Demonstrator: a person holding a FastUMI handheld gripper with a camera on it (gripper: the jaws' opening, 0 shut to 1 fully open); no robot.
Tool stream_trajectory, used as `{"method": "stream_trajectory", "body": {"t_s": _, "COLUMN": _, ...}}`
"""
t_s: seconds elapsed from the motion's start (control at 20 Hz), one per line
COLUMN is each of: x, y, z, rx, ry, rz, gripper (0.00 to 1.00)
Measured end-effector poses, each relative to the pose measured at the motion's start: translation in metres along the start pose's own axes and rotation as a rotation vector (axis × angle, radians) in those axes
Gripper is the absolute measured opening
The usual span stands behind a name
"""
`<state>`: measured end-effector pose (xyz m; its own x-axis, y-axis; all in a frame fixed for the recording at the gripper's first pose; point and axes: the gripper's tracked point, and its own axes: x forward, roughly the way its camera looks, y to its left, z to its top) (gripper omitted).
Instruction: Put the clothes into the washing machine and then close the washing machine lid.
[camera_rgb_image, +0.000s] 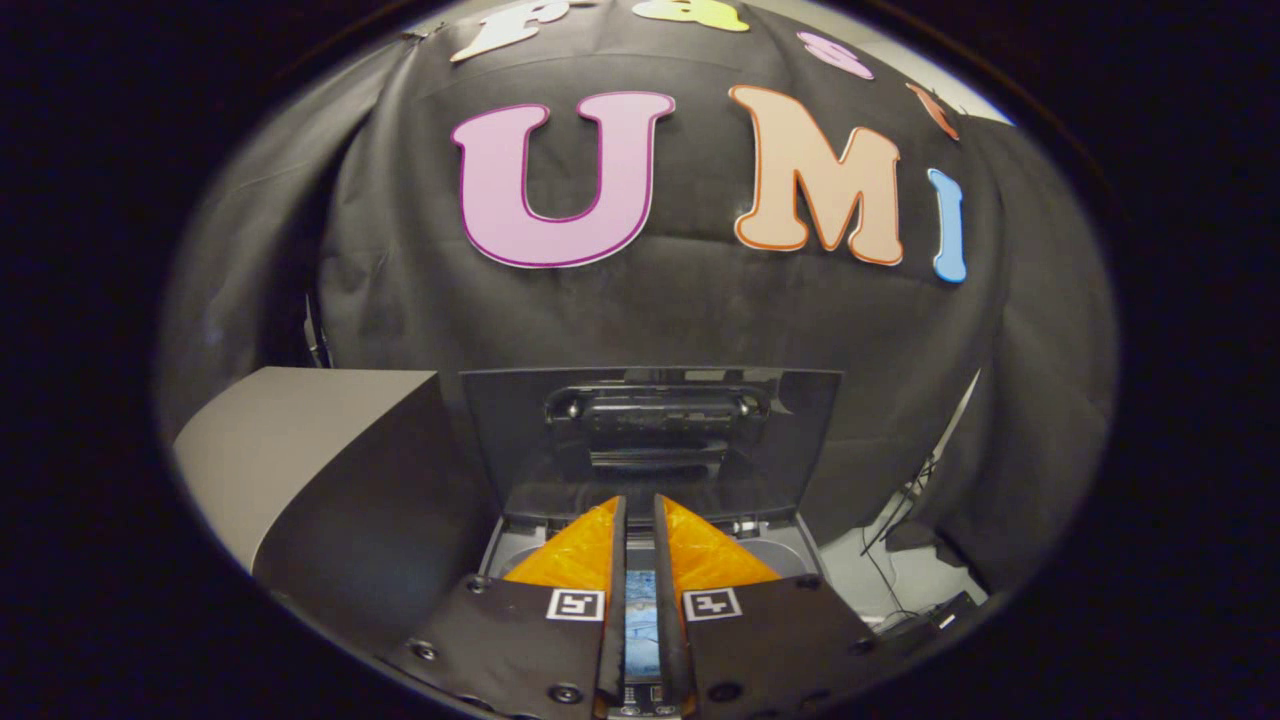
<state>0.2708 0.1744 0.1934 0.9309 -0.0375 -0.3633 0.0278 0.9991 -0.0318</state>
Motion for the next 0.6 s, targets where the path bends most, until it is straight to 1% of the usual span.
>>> {"method": "stream_trajectory", "body": {"t_s": 0.3, "x": -0.005, "y": 0.002, "z": -0.005, "rx": 0.000, "ry": 0.003, "rz": 0.004, "gripper": 0.14}}
{"method": "stream_trajectory", "body": {"t_s": 0.4, "x": -0.007, "y": 0.006, "z": -0.009, "rx": -0.001, "ry": 0.005, "rz": 0.018, "gripper": 0.28}}
{"method": "stream_trajectory", "body": {"t_s": 0.45, "x": -0.001, "y": 0.011, "z": -0.009, "rx": -0.004, "ry": 0.006, "rz": 0.017, "gripper": 0.35}}
{"method": "stream_trajectory", "body": {"t_s": 0.6, "x": -0.005, "y": 0.011, "z": -0.004, "rx": -0.025, "ry": -0.006, "rz": 0.023, "gripper": 0.56}}
